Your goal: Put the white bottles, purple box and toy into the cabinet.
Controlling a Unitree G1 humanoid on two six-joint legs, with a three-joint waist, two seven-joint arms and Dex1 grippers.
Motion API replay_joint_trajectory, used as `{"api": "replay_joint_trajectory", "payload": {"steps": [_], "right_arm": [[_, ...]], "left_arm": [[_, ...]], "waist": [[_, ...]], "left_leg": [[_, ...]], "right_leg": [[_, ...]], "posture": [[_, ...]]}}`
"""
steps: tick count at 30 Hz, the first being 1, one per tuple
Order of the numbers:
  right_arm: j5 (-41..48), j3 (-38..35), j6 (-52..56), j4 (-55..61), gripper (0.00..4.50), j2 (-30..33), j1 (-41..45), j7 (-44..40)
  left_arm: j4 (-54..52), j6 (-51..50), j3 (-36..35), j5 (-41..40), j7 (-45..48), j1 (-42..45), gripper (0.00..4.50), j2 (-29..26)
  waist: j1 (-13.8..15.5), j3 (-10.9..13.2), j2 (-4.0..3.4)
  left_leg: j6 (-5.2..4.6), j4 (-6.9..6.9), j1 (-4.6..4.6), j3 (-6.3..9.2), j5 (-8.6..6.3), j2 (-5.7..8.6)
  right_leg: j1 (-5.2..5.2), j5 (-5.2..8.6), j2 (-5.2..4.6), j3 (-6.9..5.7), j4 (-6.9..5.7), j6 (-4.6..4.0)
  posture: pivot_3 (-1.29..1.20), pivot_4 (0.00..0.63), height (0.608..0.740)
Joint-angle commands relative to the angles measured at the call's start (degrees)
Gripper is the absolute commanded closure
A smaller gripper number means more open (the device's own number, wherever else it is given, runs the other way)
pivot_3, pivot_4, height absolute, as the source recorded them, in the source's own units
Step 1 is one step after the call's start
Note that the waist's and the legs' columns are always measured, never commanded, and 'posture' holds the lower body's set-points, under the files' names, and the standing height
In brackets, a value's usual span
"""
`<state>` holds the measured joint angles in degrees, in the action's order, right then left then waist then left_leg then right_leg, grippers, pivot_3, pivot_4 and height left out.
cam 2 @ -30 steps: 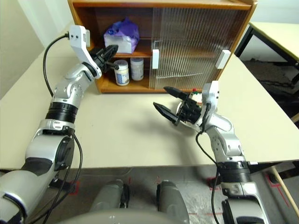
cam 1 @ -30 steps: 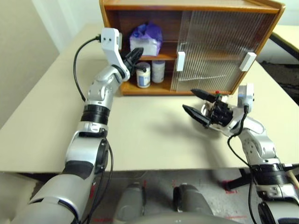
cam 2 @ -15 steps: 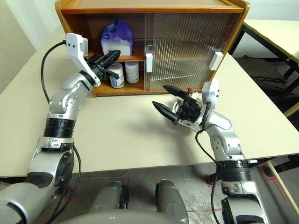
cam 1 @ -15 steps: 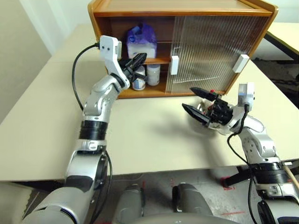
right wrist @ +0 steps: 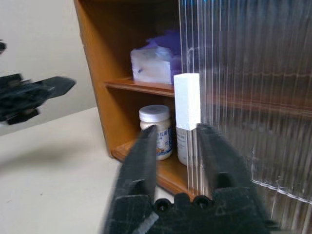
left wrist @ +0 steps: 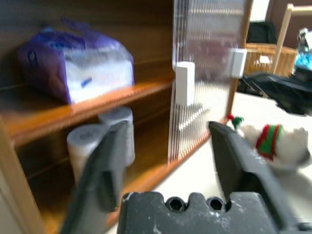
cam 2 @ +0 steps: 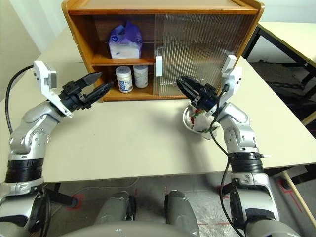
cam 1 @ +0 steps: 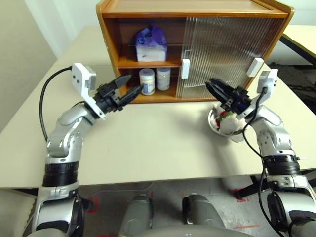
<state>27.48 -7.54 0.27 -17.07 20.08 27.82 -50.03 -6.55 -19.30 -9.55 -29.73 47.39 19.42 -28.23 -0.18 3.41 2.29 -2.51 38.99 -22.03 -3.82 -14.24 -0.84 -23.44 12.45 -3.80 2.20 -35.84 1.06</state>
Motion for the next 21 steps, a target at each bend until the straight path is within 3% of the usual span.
{"api": "replay_joint_trajectory", "payload": {"steps": [1,6,9,11,14,17,21], "right_arm": [[-1.92,0.37,-1.9,-4.46,4.38,-0.88,2.45,0.15],[-2.02,-0.42,-2.86,-6.41,4.47,-0.86,2.91,-1.52],[-0.37,-1.5,-2.38,-4.23,4.47,0.97,0.13,-4.67],[1.48,-2.76,-1.76,-1.88,4.5,2.43,-2.53,-7.01],[5.6,-4.65,0.39,3.47,4.5,5.35,-8.07,-11.69],[7.79,-6.65,1.35,7.09,3.7,7.7,-12.6,-13.54],[9.98,-9.44,2.29,10.23,2.26,9.81,-16.98,-14.52]], "left_arm": [[-2.35,0.84,-0.06,-1.74,2.1,-2.04,0.0,-0.35],[-3.16,2.96,4.02,1.2,4.43,-2.22,0.0,-0.45],[-1.05,3.62,8.87,5.1,3.13,2.09,0.0,1.33],[2.29,4.91,11.31,7.27,2.11,6.35,0.37,3.74],[9.28,6.82,14.81,10.54,1.31,13.33,1.36,7.74],[15.65,8.64,16.73,12.91,1.31,17.74,2.57,10.46],[21.96,10.79,18.88,16.36,0.64,22.38,4.19,13.22]], "waist": [[0.26,0.0,0.0],[1.5,-0.01,-0.02],[2.81,-0.02,-0.01],[3.42,-0.03,0.0],[4.3,-0.05,0.0],[3.53,-0.15,-0.16],[1.67,-0.17,-0.19]], "left_leg": [[0.0,0.0,0.0,0.0,0.0,0.0],[0.0,-0.01,-0.03,0.01,0.0,-0.03],[0.0,-0.01,-0.13,0.02,0.0,0.0],[-0.01,-0.01,-0.17,0.02,0.0,0.02],[-0.04,0.0,-0.22,0.02,0.02,0.06],[-0.07,0.0,-0.19,-0.03,0.04,0.07],[-0.31,-0.01,-0.19,0.0,0.17,0.04]], "right_leg": [[0.0,0.0,-0.01,0.0,0.0,-0.03],[-0.03,0.05,0.0,-0.04,-0.01,-0.08],[-0.03,0.08,-0.03,-0.09,0.05,-0.04],[-0.02,0.08,-0.05,-0.09,0.09,0.0],[0.02,0.07,-0.05,-0.08,0.16,0.1],[0.02,0.1,-0.02,-0.02,0.21,0.17],[0.02,0.2,0.12,0.04,0.22,0.31]], "posture": [[0.14,0.008,0.74],[0.15,0.007,0.74],[0.13,0.007,0.74],[0.11,0.007,0.74],[0.08,0.006,0.74],[0.05,0.003,0.74],[0.01,0.0,0.74]]}}
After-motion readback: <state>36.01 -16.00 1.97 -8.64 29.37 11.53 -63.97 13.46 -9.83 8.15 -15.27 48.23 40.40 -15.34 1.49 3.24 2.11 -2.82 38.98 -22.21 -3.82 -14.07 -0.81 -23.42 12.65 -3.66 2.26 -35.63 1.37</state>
